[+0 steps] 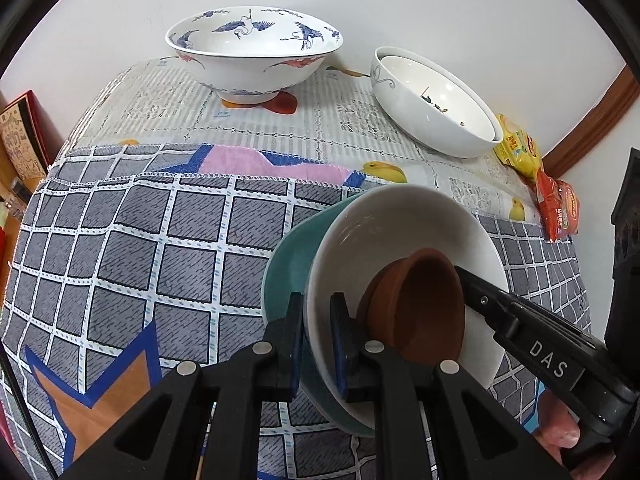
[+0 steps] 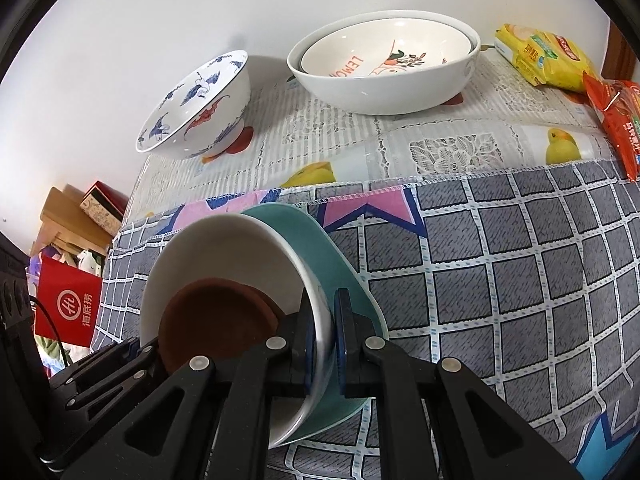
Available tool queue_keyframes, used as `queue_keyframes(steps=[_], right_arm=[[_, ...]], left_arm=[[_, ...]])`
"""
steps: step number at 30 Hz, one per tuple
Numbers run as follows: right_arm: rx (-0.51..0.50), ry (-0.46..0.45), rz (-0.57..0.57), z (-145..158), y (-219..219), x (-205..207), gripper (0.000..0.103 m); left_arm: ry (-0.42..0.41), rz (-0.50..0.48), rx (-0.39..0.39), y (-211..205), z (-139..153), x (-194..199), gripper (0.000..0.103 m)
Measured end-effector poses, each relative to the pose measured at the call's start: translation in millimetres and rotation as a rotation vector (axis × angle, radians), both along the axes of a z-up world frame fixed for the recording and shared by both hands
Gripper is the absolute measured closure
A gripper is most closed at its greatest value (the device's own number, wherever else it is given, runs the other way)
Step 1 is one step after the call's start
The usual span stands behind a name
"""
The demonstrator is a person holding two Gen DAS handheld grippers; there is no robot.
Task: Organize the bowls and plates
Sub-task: 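Lower the held white bowl onto the teal plate stack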
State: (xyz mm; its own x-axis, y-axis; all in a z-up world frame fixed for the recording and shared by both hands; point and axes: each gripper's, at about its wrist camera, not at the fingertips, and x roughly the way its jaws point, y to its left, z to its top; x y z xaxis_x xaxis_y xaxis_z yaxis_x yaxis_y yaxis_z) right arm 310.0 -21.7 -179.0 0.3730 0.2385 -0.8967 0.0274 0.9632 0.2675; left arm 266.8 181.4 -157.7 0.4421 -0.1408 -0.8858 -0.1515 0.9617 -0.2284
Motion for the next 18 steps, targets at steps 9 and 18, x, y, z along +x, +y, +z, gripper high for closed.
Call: queue_keyframes(steps=[9, 18], right_arm=[[0.01, 0.009, 0.012, -1.3, -1.1, 1.9, 0.094], [-0.021, -0.008, 0.03, 5.1, -2.7, -5.7, 0.088]], left_arm=[[0.002, -0.006, -0.005, 0.7, -0.4, 1.1, 0.09], [0.015, -0.013, 0.014, -0.4, 0.8, -0.4, 0.085]])
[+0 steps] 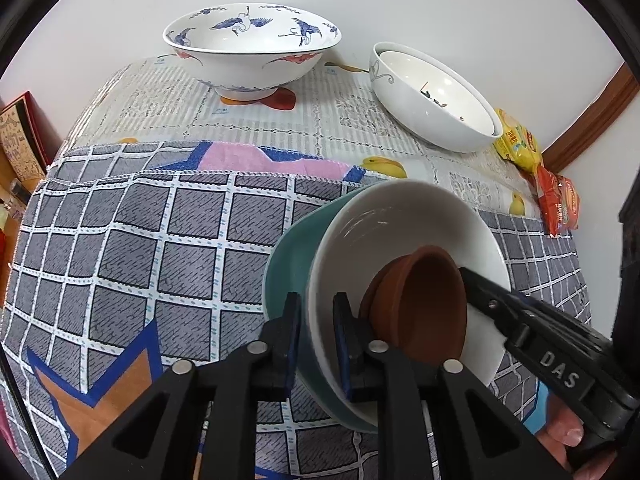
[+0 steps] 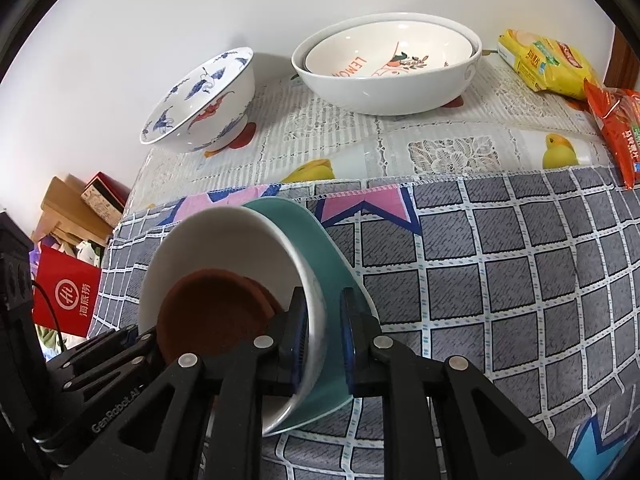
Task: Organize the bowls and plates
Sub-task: 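Lower the held white bowl onto the teal plate stack, then open the left gripper and pull back from the stack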
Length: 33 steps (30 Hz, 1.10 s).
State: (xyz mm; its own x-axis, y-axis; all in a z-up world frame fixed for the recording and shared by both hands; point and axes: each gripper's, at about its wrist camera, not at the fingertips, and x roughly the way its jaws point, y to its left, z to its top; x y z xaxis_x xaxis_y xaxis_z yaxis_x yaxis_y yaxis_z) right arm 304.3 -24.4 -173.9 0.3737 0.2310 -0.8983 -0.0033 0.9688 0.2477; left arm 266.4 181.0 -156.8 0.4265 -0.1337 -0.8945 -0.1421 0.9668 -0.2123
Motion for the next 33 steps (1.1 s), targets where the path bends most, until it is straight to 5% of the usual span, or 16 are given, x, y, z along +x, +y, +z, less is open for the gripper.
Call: queue_keyframes(steps=[15, 24, 32, 33], right_arm=[[-0.04, -0.065, 0.005, 36.9, -4.0, -40.7, 0.083], [-0.153, -0.189, -0.073, 91.2, -31.8, -119.1, 0.062], [-0.238, -0.262, -0.16, 128.0, -64.2, -195.8, 0.059], [-0.237, -0.27, -0.162, 131.2, -67.7, -206.6, 0.052]], left_arm=[[-0.048, -0.007, 0.054, -7.4, 33.5, -43.2, 0.072], [-0.156, -0.035, 0.111, -36.0, 76.6, -104.4, 0.056], [-0.28, -0.079, 0.164, -83.0, 110.7, -173.8, 0.037], [-0.29, -0.084, 0.167, -87.4, 113.1, -179.9, 0.035]])
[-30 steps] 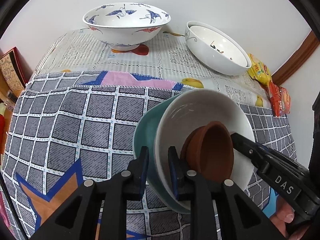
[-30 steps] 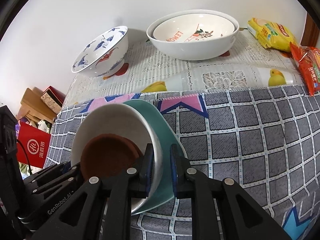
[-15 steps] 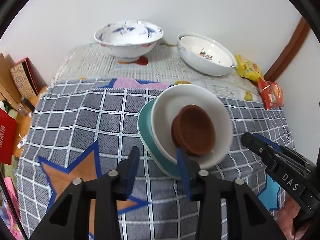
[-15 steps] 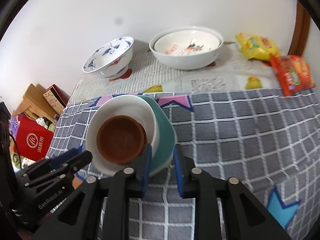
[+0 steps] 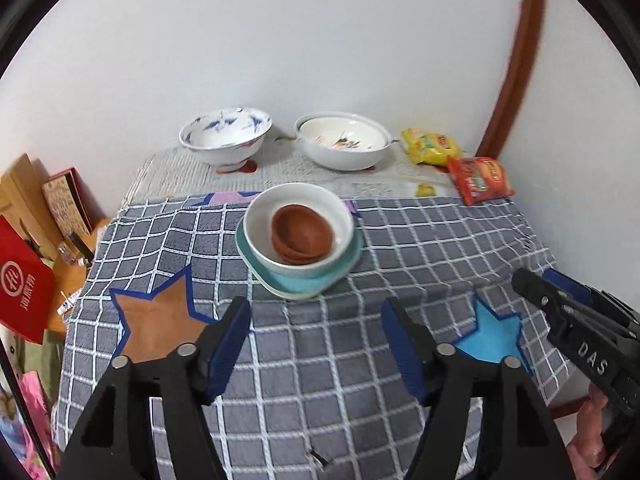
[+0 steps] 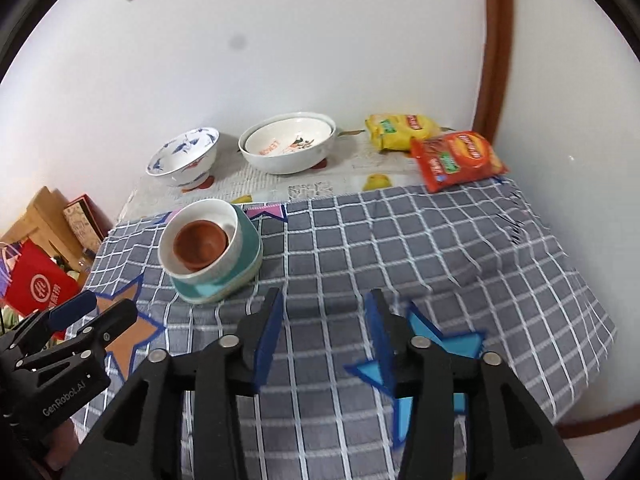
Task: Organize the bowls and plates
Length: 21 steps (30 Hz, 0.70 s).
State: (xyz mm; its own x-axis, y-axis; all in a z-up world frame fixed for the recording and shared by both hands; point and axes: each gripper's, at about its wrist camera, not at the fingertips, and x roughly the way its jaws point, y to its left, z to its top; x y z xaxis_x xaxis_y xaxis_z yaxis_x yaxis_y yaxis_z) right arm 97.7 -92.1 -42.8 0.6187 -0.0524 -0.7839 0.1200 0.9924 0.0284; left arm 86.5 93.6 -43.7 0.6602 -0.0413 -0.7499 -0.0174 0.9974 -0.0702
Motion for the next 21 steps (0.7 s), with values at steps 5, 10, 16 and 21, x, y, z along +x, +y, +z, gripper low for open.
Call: queue_keyframes(steps=[5, 10, 16, 21], right_arm=[[-0.006, -0.052, -0.014, 15.5, -12.5, -53.8, 0.025], [-0.003, -0.075, -0.028, 25.7, -21.5, -97.5, 0.013], [-0.016, -0.096, -0.063, 36.3, -31.2, -130.9, 0.012], [-0.033, -0.117, -0.077, 44.8, -35.0, -146.6, 0.012]], left_arm=[[-0.06, -0.017, 0.025, -20.2, 13.8, -39.9, 0.024], [-0.12, -0.025, 0.026, -32.4, 29.2, -76.2, 0.015], [-0.158, -0.036, 0.046, -49.6, 45.2, -104.8, 0.012], [-0.174, -0.008, 0.064, -54.1, 51.3, -114.7, 0.012]])
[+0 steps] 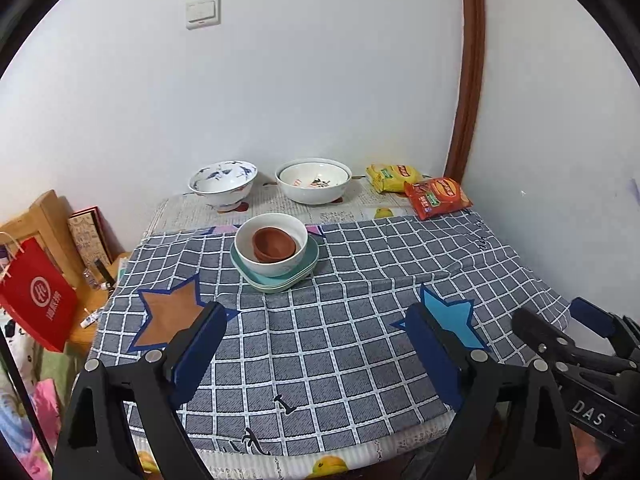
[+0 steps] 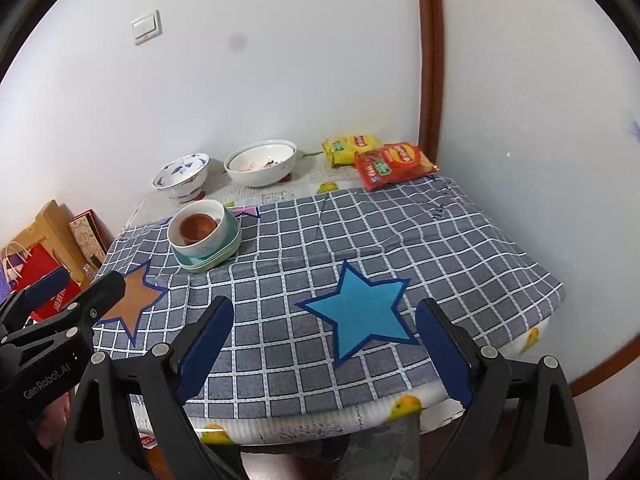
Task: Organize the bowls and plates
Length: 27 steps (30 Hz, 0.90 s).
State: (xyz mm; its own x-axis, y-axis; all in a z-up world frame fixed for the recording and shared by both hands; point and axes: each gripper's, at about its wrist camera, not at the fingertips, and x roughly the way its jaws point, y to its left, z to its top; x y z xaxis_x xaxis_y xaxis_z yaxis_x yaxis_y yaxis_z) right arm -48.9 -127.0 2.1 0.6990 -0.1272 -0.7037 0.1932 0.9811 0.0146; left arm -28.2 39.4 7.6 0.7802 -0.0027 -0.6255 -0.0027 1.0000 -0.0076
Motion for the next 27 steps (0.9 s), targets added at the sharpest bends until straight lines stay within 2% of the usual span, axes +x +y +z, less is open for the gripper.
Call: queue_keyframes(steps=[27], right_arm=[[-0.018, -0.017, 0.021, 5.6, 13.4, -16.3, 0.011]], left_arm=[[0.011, 0.012, -0.026, 5.8, -1.3, -13.6, 0.012]])
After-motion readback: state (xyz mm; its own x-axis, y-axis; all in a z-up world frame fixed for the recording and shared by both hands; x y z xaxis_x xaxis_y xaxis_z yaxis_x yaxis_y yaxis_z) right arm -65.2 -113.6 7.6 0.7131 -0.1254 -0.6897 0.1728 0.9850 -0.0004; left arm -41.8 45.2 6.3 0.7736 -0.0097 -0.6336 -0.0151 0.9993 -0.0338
